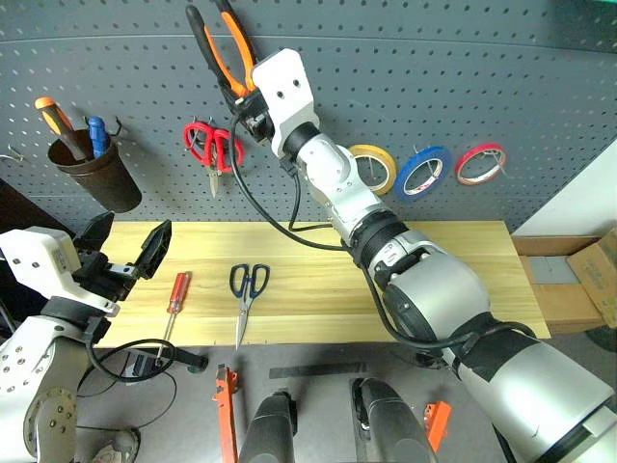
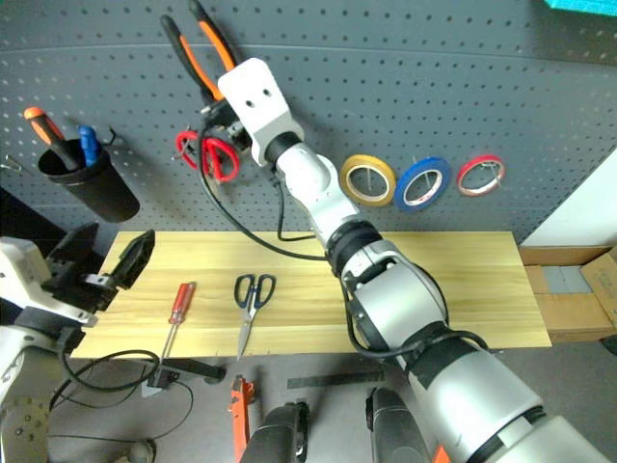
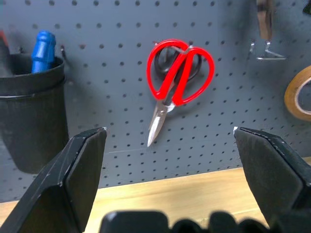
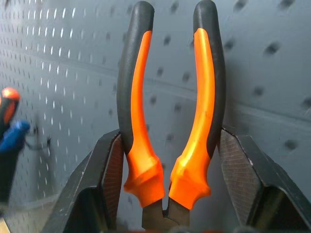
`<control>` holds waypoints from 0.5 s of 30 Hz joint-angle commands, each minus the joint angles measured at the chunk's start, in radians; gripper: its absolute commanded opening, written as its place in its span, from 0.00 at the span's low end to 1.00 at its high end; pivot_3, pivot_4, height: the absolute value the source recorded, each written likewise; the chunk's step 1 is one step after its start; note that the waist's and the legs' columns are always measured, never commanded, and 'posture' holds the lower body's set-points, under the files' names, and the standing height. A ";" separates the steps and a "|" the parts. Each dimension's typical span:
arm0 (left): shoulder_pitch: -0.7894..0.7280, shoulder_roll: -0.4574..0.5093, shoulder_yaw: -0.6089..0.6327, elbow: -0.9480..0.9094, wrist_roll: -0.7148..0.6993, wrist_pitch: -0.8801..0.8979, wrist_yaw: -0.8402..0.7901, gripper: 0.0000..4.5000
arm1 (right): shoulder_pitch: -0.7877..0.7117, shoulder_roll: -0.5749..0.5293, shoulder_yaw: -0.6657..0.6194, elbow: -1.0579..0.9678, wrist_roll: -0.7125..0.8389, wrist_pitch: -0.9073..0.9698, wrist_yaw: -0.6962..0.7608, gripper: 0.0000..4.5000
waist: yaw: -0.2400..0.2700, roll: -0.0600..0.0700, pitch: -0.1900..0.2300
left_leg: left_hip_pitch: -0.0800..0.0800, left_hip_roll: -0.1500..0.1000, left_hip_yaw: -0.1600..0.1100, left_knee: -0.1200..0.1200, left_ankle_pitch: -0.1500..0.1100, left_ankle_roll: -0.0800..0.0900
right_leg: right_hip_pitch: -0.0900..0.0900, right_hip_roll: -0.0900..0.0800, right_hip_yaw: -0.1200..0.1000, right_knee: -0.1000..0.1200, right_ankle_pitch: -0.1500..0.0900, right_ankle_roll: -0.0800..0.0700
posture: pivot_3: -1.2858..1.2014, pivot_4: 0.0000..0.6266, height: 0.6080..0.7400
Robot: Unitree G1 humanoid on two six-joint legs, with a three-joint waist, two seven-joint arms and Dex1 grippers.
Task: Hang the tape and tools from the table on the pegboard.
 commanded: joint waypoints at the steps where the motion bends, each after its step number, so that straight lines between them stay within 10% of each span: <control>1: 0.010 0.000 0.015 -0.060 -0.011 0.000 0.013 1.00 | -0.146 0.152 -0.004 -0.018 -0.033 -0.050 -0.050 0.53 | 0.004 0.000 0.010 | 0.000 0.000 0.000 0.000 0.000 0.000 | 0.000 0.000 0.000 0.000 0.000 0.000 | 0.56 0.52 1.00; 15: 0.028 0.000 0.014 -0.102 -0.027 0.023 0.042 1.00 | -0.179 0.027 0.028 -0.007 -0.189 -0.100 -0.232 0.53 | 0.022 0.001 0.033 | -0.017 0.005 -0.007 -0.001 0.000 -0.005 | -0.015 -0.002 -0.016 0.001 -0.003 -0.007 | 0.56 0.53 1.00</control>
